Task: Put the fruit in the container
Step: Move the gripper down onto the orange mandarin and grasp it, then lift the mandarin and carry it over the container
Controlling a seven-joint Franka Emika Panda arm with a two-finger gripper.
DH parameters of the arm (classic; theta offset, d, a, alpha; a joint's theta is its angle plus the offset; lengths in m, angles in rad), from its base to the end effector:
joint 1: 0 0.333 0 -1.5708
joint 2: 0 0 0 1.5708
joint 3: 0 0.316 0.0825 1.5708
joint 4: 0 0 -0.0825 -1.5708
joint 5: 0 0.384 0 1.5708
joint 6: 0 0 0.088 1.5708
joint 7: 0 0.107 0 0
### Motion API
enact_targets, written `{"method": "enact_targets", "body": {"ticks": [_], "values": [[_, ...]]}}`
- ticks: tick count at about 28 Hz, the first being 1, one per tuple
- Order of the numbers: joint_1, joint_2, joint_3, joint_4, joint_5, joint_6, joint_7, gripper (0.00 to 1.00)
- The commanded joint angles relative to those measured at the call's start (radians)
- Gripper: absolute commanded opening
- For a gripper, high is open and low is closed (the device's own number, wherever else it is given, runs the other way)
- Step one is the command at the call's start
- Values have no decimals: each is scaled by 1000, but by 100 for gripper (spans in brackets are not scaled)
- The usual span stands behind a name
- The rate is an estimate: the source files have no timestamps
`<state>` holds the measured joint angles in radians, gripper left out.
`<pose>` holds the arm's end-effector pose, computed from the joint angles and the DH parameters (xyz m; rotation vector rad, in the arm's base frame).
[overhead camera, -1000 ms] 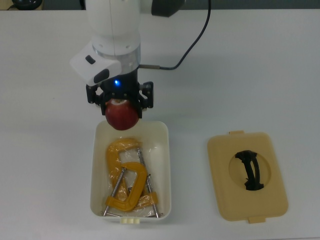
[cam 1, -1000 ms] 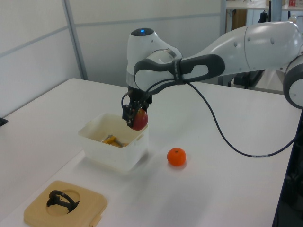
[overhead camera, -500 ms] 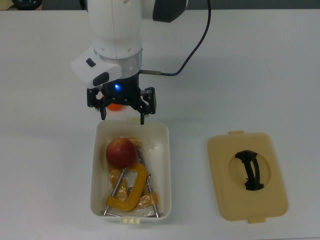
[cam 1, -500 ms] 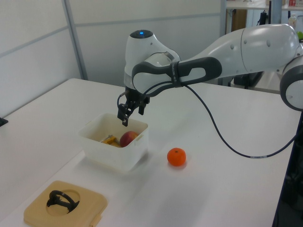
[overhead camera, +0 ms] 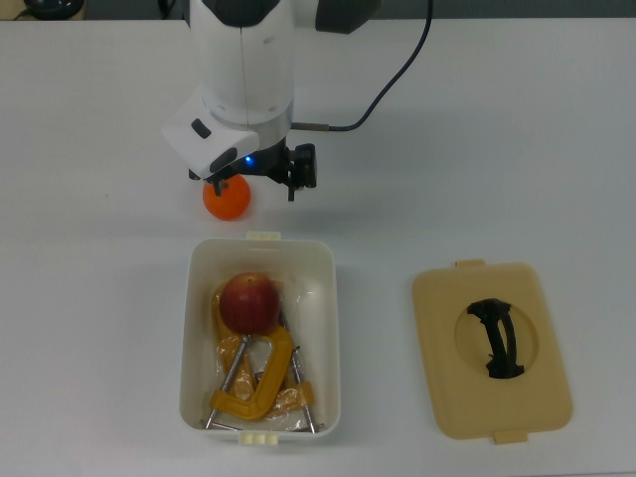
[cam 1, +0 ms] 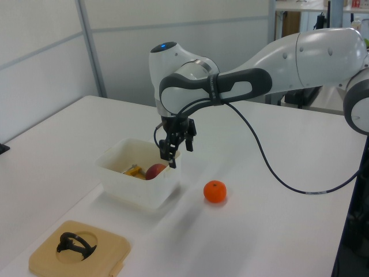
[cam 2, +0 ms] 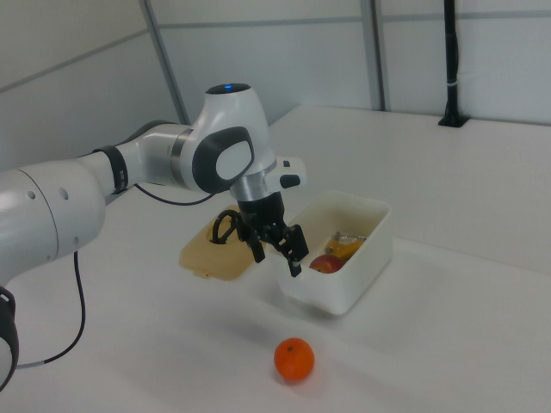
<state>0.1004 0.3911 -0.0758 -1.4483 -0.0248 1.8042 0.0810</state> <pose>0.6726 0.0220 0.4620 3.0857 -0.0695 -0.0483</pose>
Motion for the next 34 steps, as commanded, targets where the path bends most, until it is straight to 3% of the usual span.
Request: {"method": "enact_targets", "body": {"ticks": [1,4,6,15,34], "values": [[2,-12,-5,-27,-36,-81,-56,100],[2,-5,-4,-55,-102,-108,-107,100],[2,0,-4,-72,-122,-121,-125,100],[1,31,-4,-138,-167,-128,-138,100],[4,127,-2,-139,-227,-115,-136,100]]}}
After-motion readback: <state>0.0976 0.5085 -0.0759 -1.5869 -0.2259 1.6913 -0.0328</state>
